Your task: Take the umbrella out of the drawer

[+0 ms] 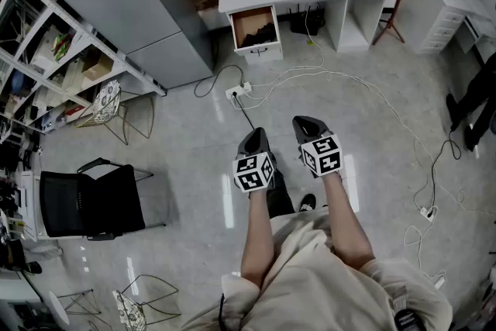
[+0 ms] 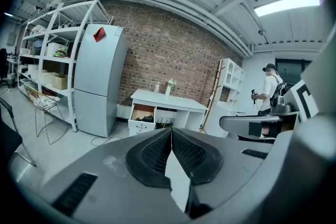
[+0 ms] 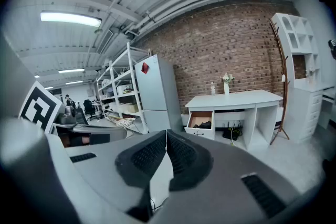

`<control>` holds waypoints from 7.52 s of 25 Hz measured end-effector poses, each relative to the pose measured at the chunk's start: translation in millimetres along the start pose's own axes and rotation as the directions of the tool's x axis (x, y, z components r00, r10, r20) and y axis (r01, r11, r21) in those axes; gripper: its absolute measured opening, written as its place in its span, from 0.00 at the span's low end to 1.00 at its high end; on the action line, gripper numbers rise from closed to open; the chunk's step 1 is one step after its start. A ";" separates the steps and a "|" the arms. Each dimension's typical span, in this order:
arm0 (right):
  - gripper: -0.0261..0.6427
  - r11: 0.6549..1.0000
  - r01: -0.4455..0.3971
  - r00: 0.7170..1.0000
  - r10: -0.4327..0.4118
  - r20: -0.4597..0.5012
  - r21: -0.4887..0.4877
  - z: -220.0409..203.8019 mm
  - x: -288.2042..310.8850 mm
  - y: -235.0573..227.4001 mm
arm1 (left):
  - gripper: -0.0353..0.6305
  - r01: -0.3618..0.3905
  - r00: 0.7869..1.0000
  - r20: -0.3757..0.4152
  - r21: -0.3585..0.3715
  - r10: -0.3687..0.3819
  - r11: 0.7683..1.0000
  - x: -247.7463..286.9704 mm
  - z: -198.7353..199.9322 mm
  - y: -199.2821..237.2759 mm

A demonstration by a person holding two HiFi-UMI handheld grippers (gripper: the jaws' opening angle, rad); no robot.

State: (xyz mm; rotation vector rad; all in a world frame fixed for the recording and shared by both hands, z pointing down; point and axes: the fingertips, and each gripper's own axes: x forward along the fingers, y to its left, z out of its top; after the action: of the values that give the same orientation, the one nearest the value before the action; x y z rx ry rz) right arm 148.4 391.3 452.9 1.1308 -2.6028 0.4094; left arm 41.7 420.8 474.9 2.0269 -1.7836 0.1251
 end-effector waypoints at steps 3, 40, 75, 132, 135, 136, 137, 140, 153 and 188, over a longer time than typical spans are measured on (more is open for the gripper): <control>0.14 1.000 -0.004 1.000 0.004 -0.003 -0.022 1.9 -0.1 -4.3 | 0.07 -0.001 1.000 0.009 0.005 0.000 1.000 3.1 6.7 -0.4; 0.14 0.989 0.145 0.985 -0.142 -0.100 0.025 102.5 221.5 -147.8 | 0.07 -0.030 0.998 0.061 0.047 0.027 0.998 244.6 173.7 135.6; 0.14 0.988 0.132 0.989 -0.126 -0.073 0.077 153.2 379.5 -163.1 | 0.07 0.043 0.999 0.032 -0.030 -0.042 0.999 355.8 218.5 258.0; 0.14 0.903 0.095 0.981 -0.012 -0.196 0.419 95.5 645.3 -366.7 | 0.07 0.213 0.891 -0.428 0.096 -0.153 0.972 705.1 112.3 293.7; 0.14 0.918 0.050 0.974 0.042 -0.221 0.394 65.4 656.7 -365.8 | 0.07 0.244 0.880 -0.446 0.131 -0.163 0.961 728.9 86.3 294.0; 0.14 0.922 0.030 0.972 0.063 -0.225 0.385 58.7 658.9 -362.9 | 0.07 0.256 0.879 -0.447 0.144 -0.168 0.956 735.2 82.7 294.5; 0.14 0.926 0.013 0.970 0.080 -0.230 0.377 53.1 660.5 -360.4 | 0.07 0.270 0.877 -0.447 0.157 -0.175 0.950 741.3 80.1 294.9; 0.14 0.931 -0.009 0.964 0.105 -0.244 0.365 35.8 662.7 -359.3 | 0.07 0.311 0.866 -0.462 0.198 -0.191 0.930 760.1 64.0 295.9; 0.14 0.898 -0.043 0.953 0.169 -0.253 0.438 -40.1 651.2 -350.0 | 0.16 0.479 0.790 -0.565 0.323 -0.240 0.816 829.7 -40.3 284.9; 0.14 0.925 0.041 0.941 0.091 -0.325 0.377 -72.5 596.9 -377.2 | 0.46 0.561 0.739 -0.672 0.659 0.056 0.501 908.4 -130.9 328.9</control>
State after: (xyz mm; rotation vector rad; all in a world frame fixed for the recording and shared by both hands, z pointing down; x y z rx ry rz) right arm 45.5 -225.7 788.2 1.0247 -2.2905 1.0534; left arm -95.8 -393.3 993.3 2.3762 -0.9460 1.6671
